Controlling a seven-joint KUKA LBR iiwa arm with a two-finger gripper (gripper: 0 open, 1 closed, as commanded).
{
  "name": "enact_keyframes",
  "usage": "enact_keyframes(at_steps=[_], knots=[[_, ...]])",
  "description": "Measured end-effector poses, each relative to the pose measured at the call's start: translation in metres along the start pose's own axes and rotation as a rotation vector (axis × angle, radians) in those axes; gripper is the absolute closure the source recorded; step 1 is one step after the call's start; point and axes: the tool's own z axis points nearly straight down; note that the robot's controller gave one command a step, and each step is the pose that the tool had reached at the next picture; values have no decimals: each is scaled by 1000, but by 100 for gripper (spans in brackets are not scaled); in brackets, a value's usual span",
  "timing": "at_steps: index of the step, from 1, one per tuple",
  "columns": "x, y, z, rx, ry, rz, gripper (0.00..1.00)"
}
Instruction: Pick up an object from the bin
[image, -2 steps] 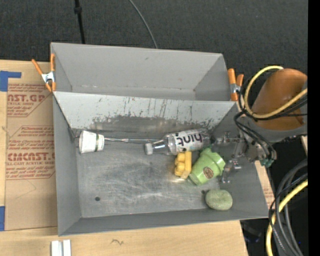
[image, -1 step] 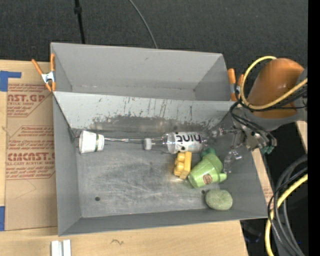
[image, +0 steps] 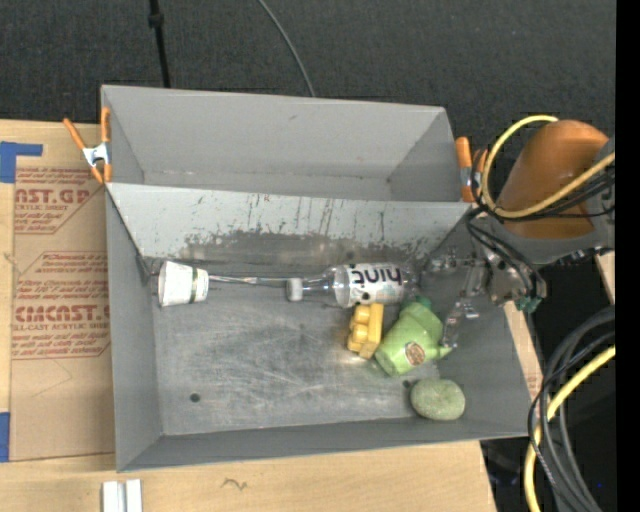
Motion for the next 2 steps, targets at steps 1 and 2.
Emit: enact_keyframes(at_steps=[1, 2], knots=[[7, -1, 50, 4, -5, -109, 0], [-13, -6, 63, 15, -12, -452, 100]])
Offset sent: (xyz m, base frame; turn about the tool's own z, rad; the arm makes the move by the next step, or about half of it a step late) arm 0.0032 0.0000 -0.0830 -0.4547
